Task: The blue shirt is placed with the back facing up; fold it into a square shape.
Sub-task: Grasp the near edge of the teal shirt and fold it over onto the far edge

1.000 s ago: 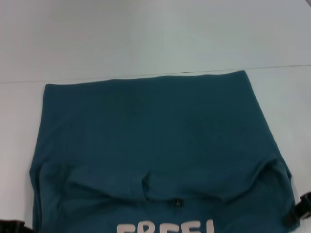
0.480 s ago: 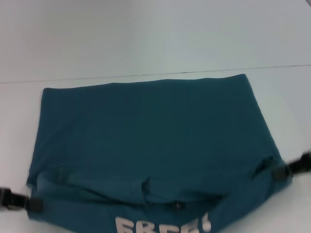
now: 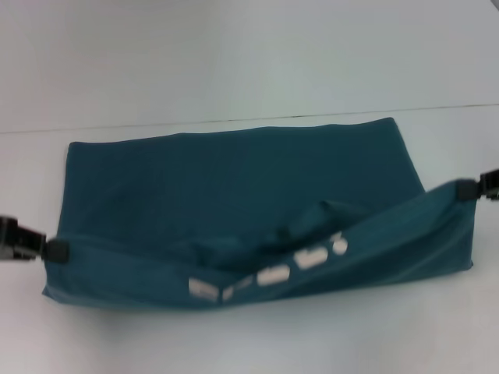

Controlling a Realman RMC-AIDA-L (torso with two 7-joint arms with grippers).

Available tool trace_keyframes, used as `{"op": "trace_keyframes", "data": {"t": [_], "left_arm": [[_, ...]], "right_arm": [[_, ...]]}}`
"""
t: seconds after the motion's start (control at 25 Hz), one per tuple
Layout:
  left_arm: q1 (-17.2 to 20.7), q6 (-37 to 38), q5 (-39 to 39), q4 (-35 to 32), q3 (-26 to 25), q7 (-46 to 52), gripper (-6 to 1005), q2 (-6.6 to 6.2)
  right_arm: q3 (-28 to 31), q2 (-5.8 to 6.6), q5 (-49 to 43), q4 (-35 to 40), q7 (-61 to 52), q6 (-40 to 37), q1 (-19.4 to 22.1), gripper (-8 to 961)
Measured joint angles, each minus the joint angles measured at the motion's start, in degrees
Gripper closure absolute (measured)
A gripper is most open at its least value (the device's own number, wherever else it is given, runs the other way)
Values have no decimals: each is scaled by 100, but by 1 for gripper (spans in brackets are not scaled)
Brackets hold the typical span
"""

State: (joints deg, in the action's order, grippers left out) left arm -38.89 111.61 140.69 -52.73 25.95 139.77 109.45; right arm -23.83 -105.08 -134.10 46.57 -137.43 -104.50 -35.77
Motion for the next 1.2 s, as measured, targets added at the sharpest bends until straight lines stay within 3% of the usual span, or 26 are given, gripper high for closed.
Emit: {"op": "trace_keyframes", "data": {"t": [0.24, 0.52, 0.76, 1.0, 1.2], "left_arm": [[-211, -511, 3, 3, 48, 443, 952, -86], [-341, -1427, 94, 309, 634, 886, 944, -47], [-518, -2077, 99, 346, 793, 1234, 938, -29], [-750, -2732, 114, 505, 1030, 1538, 932, -27], [-1020, -3285, 204, 747, 1178, 1686, 927, -56]], "right_arm": [[356, 35, 3, -70, -106, 627, 64, 907], [-37, 0, -37, -485, -137, 1479, 5, 908], [-51, -251, -3, -489, -168, 2353, -150, 907], [-61, -610, 60, -501, -129, 3527, -375, 908], [-73, -707, 93, -513, -110, 4045, -711, 907]]}}
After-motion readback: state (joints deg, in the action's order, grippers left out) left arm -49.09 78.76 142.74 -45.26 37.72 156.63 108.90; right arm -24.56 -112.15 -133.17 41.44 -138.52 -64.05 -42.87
